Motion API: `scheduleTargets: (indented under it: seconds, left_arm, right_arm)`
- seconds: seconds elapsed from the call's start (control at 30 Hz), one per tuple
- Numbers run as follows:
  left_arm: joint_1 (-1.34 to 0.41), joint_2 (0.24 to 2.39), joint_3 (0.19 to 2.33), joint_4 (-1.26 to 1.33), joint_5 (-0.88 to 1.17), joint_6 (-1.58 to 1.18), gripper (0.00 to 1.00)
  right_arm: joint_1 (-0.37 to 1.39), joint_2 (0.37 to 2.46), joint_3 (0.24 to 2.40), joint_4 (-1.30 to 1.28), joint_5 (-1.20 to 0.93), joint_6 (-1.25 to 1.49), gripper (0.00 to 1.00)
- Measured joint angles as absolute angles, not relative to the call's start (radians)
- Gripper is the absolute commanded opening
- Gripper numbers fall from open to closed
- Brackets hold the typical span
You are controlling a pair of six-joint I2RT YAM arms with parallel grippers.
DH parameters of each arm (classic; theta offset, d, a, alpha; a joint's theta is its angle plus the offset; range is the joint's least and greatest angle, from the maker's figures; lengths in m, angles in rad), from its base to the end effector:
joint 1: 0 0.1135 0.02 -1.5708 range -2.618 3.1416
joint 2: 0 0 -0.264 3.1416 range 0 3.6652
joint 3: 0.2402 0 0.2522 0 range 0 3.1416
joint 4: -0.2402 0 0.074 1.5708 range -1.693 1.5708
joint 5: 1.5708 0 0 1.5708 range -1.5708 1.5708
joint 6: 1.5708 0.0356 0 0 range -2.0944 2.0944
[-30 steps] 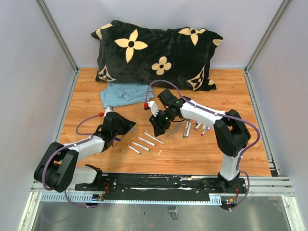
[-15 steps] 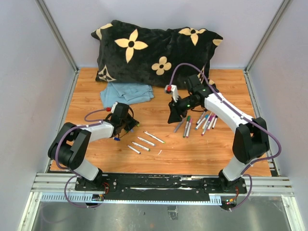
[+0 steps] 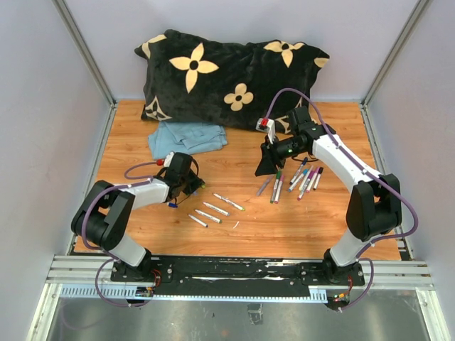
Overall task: Open the pen caps
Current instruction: Place the pen cap at the center of the board, then pick up the pen from the center of the board.
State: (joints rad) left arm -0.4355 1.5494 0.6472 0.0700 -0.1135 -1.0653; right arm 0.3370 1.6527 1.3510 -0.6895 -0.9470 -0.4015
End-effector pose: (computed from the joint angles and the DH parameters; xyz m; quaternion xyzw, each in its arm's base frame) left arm 0.2618 -0.1174 0.1415 -0.3078 0.8790 -0.2071 0.2997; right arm 0.3163 0.1414 0.2818 -0.4293 0.7484 0.4286 0.2683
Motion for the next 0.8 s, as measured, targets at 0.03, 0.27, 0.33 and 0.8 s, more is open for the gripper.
scheduleTargets:
  seconds: [0.03,0.27,0.33,0.8]
  left_arm:
    - [-0.435,1.547,0.647,0.064,-0.119,-1.067,0.28]
    - [-0.435,1.503,0.643,0.004,-0.155,-1.074,0.35]
    - [-0.435,1.489,0.643,-0.008,-0.162,-1.074,0.36]
    - [-0.435,1.256,0.640,-0.088,-0.202,-1.055,0.41]
  right_arm:
    - [0.337,1.653,1.351,-0.690,-0.949,-0.401,0.41]
    - [0.337,1.653,1.351,-0.690,-0.962,-0.401,0.41]
    - [0.337,1.652,1.351,-0.690,-0.963,-0.401,0.41]
    - [0.329,1.629,1.351,-0.691,-0.984,-0.401,0.43]
